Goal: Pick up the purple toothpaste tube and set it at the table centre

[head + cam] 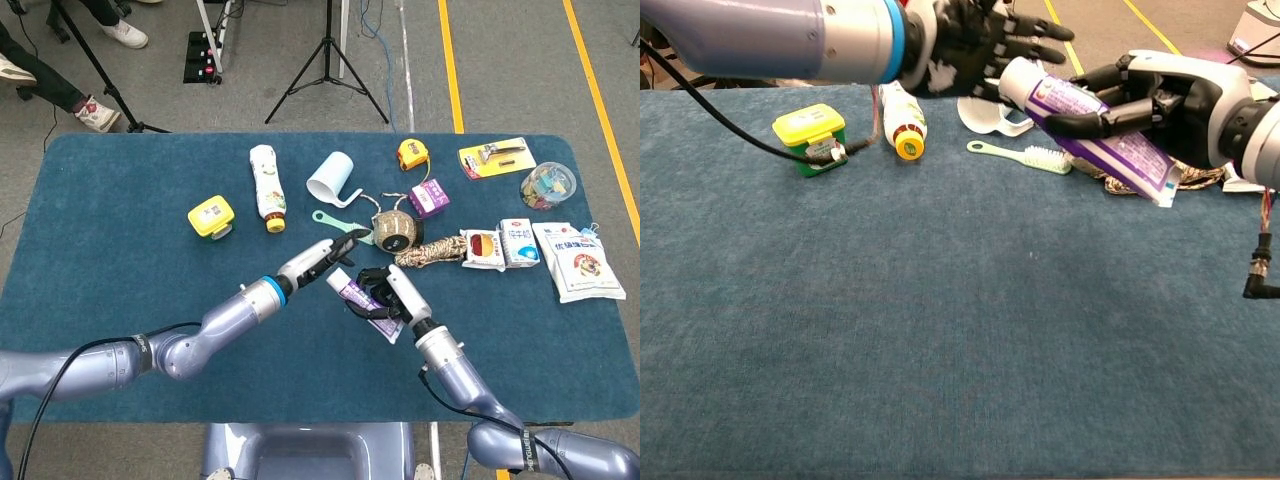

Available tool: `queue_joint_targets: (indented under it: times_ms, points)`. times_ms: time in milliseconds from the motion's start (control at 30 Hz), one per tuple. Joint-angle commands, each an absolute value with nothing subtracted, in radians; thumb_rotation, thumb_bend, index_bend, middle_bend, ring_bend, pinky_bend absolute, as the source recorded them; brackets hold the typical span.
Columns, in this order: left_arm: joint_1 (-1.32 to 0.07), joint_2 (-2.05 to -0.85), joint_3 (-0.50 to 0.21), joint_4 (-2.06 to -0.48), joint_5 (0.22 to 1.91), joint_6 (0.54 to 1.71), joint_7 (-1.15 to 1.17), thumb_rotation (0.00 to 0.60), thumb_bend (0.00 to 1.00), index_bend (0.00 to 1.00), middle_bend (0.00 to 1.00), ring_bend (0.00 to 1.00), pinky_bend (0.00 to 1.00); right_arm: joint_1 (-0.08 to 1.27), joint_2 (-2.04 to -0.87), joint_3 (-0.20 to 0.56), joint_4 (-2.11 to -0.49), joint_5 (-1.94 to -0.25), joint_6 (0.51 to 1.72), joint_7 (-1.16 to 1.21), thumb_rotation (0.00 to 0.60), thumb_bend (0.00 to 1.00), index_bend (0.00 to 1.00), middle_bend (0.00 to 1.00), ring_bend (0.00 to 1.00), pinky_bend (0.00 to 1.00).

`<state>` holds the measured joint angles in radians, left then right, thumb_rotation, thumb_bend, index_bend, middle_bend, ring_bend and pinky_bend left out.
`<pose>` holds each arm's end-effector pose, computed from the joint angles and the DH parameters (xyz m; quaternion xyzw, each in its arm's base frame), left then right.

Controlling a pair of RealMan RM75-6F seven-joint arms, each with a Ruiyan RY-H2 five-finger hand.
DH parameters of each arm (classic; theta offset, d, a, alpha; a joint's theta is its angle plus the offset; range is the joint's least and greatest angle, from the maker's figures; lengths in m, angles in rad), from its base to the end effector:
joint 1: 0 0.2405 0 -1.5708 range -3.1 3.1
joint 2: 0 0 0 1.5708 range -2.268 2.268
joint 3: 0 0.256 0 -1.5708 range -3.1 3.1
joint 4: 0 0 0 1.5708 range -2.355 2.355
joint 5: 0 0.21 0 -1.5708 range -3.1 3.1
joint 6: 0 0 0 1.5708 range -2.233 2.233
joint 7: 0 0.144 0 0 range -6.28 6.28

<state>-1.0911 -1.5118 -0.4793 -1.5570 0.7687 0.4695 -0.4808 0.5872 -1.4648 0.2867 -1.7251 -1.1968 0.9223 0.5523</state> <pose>0.0246 0.3773 -0.0197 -0.5503 -0.7126 -0.4343 0.0283 -0.1273 -0.3097 0.0111 0.4669 -0.6880 0.5357 0.1472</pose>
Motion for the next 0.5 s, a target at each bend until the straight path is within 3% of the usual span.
queue_joint_targets:
  times_ms: [33,500]
  points:
    - [-1.076,-1.463,-0.472,-1.570,0.801,0.499,-0.443,0.000,0.04,0.00,0.00,0.00,0.16,0.584,-1.464,0.279,-1.717,-1.204,0.918,0.558,0.579,0.48,0.77,0.85,1.00,1.00]
    - [-0.994,-1.282,-0.433,-1.670,0.886,0.569,-0.371,0.000,0.04,0.00,0.00,0.00,0.16,0.569,-1.440,0.235,-1.666,-1.236,0.889,0.576,0.578,0.48,0.77,0.85,1.00,1.00]
